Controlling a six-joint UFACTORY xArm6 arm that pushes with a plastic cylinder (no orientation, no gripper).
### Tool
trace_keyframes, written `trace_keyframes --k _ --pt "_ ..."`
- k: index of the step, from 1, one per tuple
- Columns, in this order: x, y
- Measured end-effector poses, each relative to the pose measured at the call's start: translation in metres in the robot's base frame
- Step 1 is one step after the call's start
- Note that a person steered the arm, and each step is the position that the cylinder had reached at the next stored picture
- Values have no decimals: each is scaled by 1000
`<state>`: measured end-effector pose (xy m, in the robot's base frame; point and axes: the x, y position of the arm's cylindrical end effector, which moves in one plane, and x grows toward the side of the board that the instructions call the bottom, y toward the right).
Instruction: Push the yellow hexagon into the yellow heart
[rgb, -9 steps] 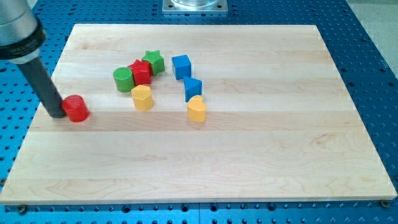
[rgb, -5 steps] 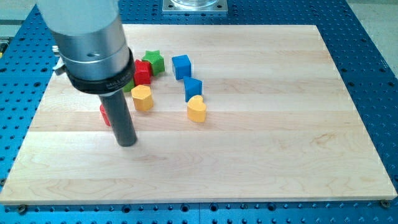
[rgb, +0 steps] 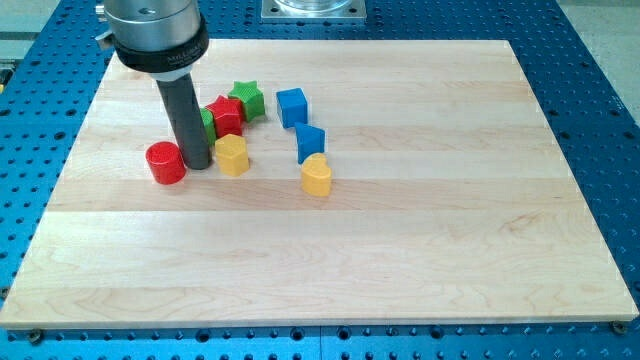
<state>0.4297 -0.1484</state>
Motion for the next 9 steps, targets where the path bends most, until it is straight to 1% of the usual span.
trace_keyframes --k 1,2,4,5,6,7,9 --pt "0 -11" --pt "-1 0" --pt "7 50" --pt "4 60" --pt "-27 65" --pt "-41 65" --pt "-29 76"
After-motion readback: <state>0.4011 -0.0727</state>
